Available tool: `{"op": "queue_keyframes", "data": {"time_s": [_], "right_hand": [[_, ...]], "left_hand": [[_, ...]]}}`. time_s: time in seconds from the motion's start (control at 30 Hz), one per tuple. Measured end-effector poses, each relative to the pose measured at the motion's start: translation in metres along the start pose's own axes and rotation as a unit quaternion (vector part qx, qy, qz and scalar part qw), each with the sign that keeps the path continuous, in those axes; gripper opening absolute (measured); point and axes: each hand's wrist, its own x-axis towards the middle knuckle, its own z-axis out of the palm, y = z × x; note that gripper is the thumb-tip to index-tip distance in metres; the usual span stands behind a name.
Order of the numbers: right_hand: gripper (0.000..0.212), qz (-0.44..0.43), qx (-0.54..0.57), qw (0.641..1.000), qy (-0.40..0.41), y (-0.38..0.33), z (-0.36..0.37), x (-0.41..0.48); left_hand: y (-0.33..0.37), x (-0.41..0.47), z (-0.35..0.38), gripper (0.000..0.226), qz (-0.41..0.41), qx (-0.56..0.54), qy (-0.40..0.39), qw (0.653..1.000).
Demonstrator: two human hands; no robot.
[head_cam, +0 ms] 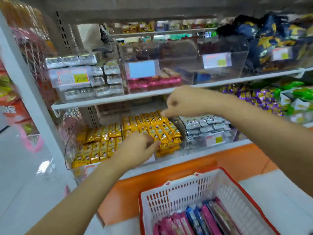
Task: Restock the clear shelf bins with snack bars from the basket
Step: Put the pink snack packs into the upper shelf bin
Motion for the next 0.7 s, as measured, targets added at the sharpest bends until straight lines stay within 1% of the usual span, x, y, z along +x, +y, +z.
{"op": "queue_keyframes", "data": {"time_s": [0.03,0.07,0.13,0.2,0.23,0.33,0.4,0.5,0.57,0.63,0.7], "right_hand": [[0.042,0.008,-0.002,0.999,-0.051,0.006,0.022,-0.01],[0.032,0.018,0.006,0.995,-0.102,0.013,0.047,-0.017],[0.006,0.045,0.03,0.98,-0.19,0.03,0.101,-0.034],[0.02,0.078,0.057,0.964,-0.248,0.047,0.158,-0.048],[0.025,0.093,0.071,0.958,-0.263,0.054,0.185,-0.056],[0.028,0.13,0.117,0.938,-0.3,0.064,0.258,-0.075],[0.024,0.164,0.145,0.917,-0.334,0.066,0.301,-0.084],[0.02,0.215,0.198,0.881,-0.371,0.062,0.361,-0.097],[0.047,0.26,0.235,0.852,-0.389,0.053,0.399,-0.106],[0.078,0.291,0.237,0.842,-0.386,0.038,0.434,-0.113],[0.089,0.307,0.225,0.845,-0.375,0.02,0.463,-0.12]], "left_hand": [[-0.001,-0.006,0.018,0.047,-0.01,-0.011,-0.039,0.999],[-0.002,-0.012,0.036,0.041,-0.022,-0.015,-0.077,0.997],[-0.006,-0.027,0.074,0.03,-0.053,-0.04,-0.141,0.988],[-0.014,-0.041,0.11,0.02,-0.083,-0.081,-0.185,0.976],[-0.017,-0.049,0.127,0.014,-0.094,-0.088,-0.2,0.971],[-0.027,-0.07,0.169,0.005,-0.122,-0.088,-0.233,0.961],[-0.036,-0.083,0.193,0.016,-0.143,-0.097,-0.249,0.953],[-0.054,-0.101,0.218,0.02,-0.175,-0.076,-0.264,0.945],[-0.064,-0.11,0.234,0.023,-0.188,-0.071,-0.258,0.945],[-0.067,-0.118,0.25,0.023,-0.19,-0.073,-0.256,0.945],[-0.067,-0.123,0.263,0.022,-0.191,-0.072,-0.242,0.948]]}}
